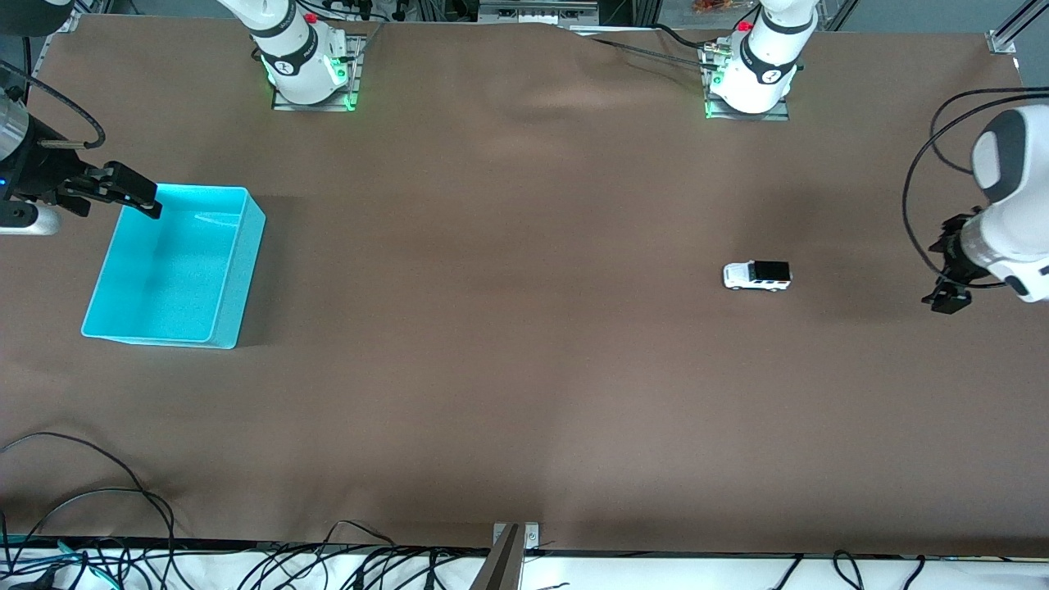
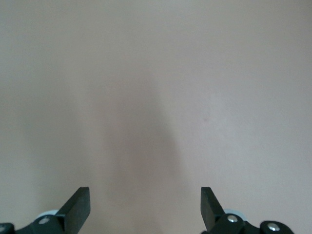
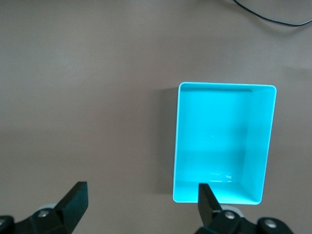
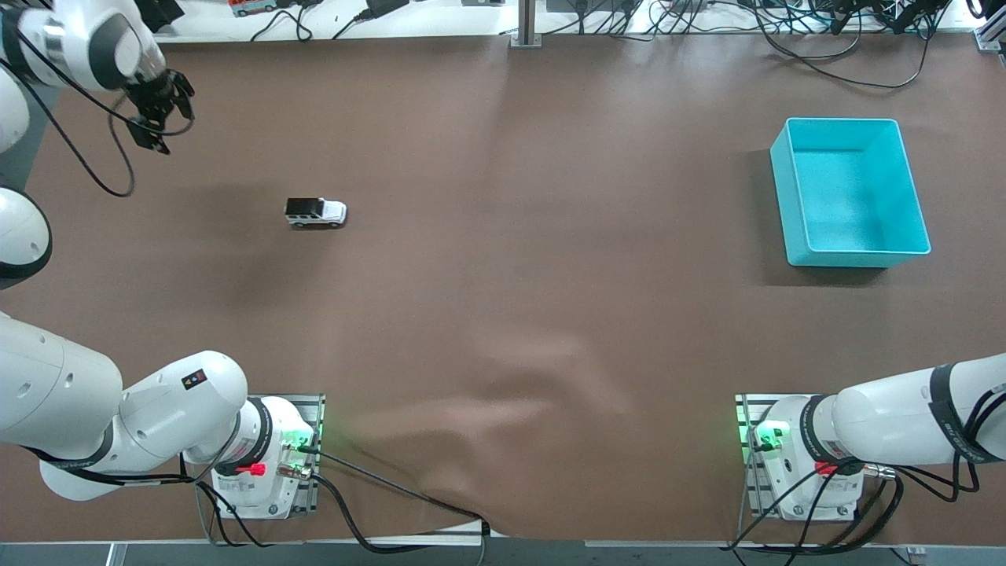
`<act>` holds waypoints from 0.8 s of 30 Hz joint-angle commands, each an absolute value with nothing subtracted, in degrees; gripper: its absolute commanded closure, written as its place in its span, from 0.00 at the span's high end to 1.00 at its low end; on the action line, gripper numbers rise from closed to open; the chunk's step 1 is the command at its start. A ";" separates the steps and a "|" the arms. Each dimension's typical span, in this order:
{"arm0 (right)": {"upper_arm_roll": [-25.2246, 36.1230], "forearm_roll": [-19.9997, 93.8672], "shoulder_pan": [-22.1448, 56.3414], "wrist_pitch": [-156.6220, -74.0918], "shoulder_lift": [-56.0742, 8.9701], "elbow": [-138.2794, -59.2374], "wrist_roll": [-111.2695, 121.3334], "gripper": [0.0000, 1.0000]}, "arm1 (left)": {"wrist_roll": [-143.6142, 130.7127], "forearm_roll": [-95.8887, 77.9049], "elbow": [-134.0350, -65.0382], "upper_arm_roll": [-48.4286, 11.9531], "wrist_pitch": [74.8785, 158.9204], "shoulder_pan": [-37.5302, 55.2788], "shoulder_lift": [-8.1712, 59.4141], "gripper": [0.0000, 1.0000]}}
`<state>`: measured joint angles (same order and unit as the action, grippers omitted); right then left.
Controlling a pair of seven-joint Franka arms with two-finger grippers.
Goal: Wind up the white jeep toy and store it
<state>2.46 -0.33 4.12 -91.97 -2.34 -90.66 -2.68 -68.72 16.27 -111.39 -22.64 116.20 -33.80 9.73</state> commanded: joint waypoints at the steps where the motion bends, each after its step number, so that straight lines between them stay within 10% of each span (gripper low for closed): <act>1: 2.46 -1.14 4.22 -91.49 -2.20 -89.82 -2.99 1.00 | -54.69 11.78 -103.63 -22.59 108.20 -34.10 9.93 1.00; 24: 2.46 -1.14 4.22 -91.41 -2.20 -89.82 -2.99 1.00 | -7.92 6.94 -87.37 -23.11 96.68 -32.26 10.20 1.00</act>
